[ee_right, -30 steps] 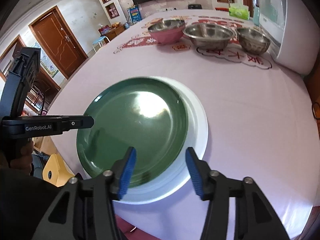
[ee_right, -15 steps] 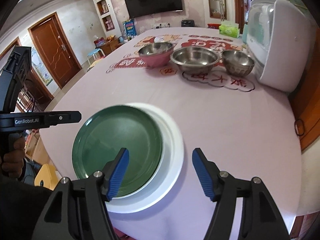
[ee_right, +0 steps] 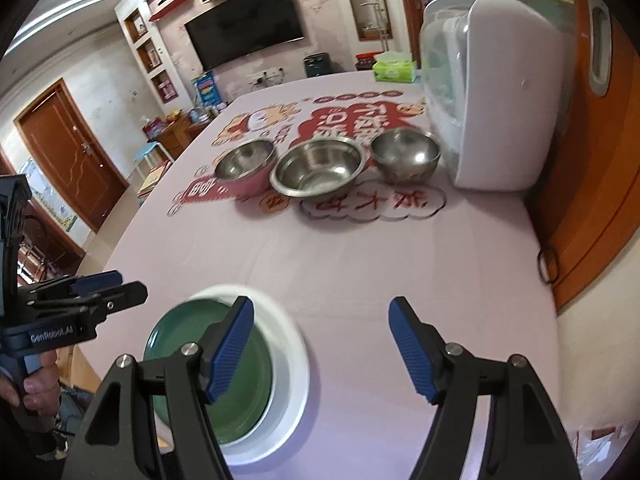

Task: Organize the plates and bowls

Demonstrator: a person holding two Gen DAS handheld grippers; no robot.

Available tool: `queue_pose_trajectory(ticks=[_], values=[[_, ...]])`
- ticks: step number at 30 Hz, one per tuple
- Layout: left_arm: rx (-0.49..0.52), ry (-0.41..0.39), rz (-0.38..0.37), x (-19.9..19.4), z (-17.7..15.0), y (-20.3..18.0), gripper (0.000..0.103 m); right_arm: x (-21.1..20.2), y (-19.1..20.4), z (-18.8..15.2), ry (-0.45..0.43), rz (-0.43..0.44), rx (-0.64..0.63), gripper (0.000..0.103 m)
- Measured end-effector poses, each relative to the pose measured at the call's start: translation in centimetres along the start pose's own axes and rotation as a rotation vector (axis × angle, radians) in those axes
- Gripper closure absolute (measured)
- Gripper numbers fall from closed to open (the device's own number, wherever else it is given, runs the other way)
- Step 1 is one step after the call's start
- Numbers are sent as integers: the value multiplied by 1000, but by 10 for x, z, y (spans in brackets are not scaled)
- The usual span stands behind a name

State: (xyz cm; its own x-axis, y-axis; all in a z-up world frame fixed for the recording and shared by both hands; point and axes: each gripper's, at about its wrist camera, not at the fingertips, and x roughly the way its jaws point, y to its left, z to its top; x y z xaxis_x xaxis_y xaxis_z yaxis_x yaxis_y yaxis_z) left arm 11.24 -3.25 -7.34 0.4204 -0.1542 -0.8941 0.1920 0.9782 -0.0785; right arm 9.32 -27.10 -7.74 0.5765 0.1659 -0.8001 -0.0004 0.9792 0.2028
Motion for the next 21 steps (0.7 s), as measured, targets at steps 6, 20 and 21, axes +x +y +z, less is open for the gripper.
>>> queue_pose_trajectory(ticks=[6,20,21], values=[[4,45,66,13,42,-7,38,6,-7,41,10,-31,17,32],[-131,91,50,62,124,5,29,56,-20,115,64,-49,114,32],[-142,93,42,66,127,6,29,63,-21,119,74,-43,130,32]])
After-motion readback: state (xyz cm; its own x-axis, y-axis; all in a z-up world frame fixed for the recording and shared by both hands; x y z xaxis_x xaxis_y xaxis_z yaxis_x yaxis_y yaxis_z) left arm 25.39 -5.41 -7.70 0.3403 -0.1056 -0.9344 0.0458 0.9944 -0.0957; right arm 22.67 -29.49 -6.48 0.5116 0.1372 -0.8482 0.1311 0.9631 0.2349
